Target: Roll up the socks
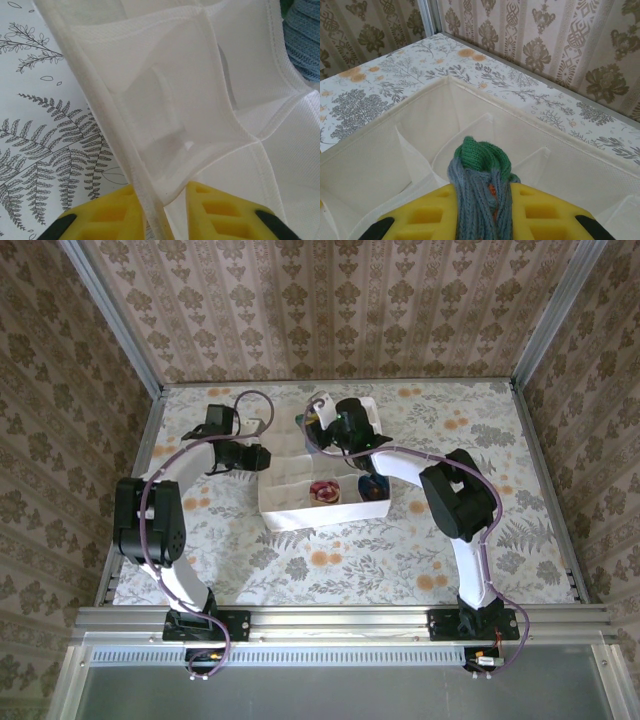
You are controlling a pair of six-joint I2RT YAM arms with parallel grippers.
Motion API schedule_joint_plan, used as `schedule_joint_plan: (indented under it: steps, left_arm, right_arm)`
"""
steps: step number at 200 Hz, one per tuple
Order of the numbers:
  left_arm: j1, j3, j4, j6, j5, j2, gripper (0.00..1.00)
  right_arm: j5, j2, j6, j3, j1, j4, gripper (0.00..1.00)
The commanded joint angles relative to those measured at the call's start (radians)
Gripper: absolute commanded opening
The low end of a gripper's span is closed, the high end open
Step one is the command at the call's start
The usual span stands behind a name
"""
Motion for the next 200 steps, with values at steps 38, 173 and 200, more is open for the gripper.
schedule_joint_plan:
  steps: [38, 173, 200]
  left_arm:
    - [0.007, 0.036, -0.045, 0.059, 0.004, 0.058, 0.10]
    - [0.018, 0.030, -0.036, 0.014, 0.007, 0.052, 0.09]
    - [0.022, 0.035, -0.039, 0.008, 0.004, 0.047, 0.09]
  right_arm:
    - [0.020, 0.032, -0.079, 0.036, -0.014, 0.037, 0.00]
    - [-0.063, 0.002, -0.254, -0.138, -0.013, 0.102, 0.09]
    - [-0.091, -0.003, -0.276, -0.167, -0.013, 0.136, 0.16]
